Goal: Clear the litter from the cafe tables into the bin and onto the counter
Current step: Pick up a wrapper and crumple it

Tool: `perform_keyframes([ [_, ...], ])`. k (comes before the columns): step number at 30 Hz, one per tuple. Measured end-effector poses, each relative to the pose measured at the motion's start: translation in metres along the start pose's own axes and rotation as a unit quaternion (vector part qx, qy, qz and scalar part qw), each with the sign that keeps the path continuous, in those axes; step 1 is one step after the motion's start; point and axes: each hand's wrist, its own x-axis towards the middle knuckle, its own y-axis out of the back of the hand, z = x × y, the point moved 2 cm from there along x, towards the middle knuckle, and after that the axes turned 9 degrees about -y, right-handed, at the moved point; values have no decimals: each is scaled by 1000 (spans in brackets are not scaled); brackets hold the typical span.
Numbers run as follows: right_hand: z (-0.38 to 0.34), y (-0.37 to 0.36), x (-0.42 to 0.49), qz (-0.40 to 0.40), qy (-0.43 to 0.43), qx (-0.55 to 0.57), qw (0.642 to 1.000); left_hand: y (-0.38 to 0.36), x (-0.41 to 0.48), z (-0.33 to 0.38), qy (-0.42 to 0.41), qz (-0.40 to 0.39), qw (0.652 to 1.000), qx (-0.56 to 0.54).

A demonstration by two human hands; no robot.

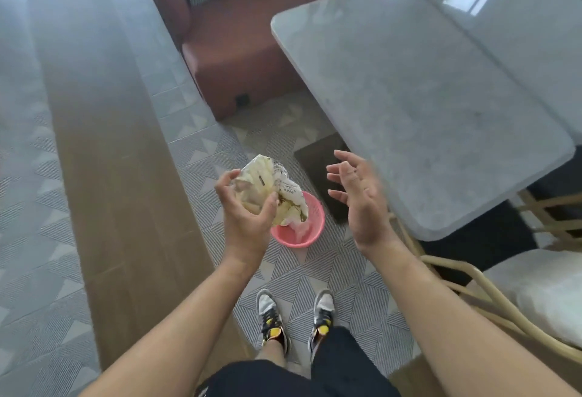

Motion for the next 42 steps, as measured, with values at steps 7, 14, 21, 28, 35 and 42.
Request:
perform_keyframes([
  [7,103,-5,113,-1,-51,-18,999,-60,35,-110,45,-2,998,51],
  [14,235,-9,206,9,-108,-25,994,-117,38,-256,132,-17,987,89],
  [21,357,-10,253,28,-147,-65,987,-155,1,-382,241,-29,963,121],
  [28,426,-3,262,29,-175,-85,980,-184,-18,-447,289,-14,953,89],
  [35,446,-5,268,14,-175,-88,981,-190,-19,-474,293,-79,942,142],
  [42,435,-17,271,-3,-175,-90,980,-165,-18,-480,288,-101,941,147],
])
